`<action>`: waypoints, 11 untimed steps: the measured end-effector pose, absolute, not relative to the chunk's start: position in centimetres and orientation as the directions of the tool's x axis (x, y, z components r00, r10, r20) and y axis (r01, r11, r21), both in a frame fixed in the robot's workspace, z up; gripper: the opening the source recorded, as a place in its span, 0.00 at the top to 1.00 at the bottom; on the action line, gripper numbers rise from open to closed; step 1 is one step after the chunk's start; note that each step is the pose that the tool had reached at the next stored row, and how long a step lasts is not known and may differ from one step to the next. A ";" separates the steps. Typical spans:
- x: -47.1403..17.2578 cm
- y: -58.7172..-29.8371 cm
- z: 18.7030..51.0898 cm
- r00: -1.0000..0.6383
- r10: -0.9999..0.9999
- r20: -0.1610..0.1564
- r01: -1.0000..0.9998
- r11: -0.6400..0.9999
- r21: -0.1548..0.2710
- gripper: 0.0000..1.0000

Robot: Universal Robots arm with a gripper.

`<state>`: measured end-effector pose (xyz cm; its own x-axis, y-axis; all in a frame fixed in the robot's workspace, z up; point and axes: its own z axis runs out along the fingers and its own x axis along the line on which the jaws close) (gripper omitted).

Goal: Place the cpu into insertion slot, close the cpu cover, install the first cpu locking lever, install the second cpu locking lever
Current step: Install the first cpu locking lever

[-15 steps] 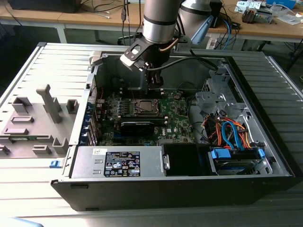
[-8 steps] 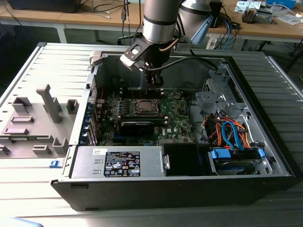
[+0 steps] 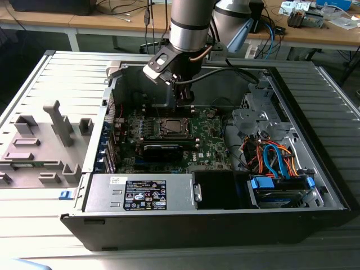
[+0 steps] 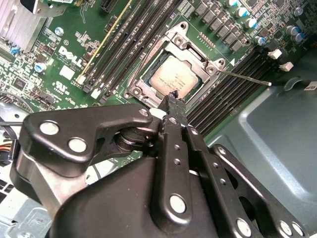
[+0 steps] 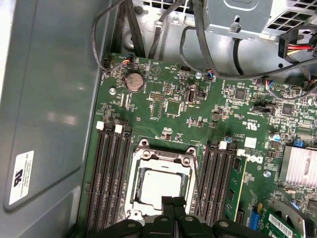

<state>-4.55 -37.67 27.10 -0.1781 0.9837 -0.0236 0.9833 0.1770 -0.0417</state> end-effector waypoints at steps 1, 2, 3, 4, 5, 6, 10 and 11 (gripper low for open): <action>-4.6 -37.7 27.1 -0.179 0.984 -0.024 0.983 0.178 -0.042 0.89; -4.6 -37.7 27.1 -0.179 0.984 -0.024 0.983 0.178 -0.042 0.89; -4.6 -37.7 27.1 -0.180 0.983 -0.024 0.983 0.179 -0.042 0.89; -4.6 -37.7 27.1 -0.181 0.983 -0.024 0.983 0.180 -0.042 0.89; -4.6 -37.7 27.1 -0.181 0.983 -0.024 0.983 0.180 -0.042 0.89; -4.6 -37.7 27.1 -0.182 0.983 -0.024 0.983 0.181 -0.042 0.89; -4.6 -37.7 27.1 -0.186 0.982 -0.024 0.982 0.185 -0.042 0.89; -4.6 -37.7 27.1 -0.187 0.982 -0.024 0.982 0.186 -0.042 0.89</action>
<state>-4.55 -37.67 27.10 -0.1867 0.9821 -0.0236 0.9817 0.1856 -0.0417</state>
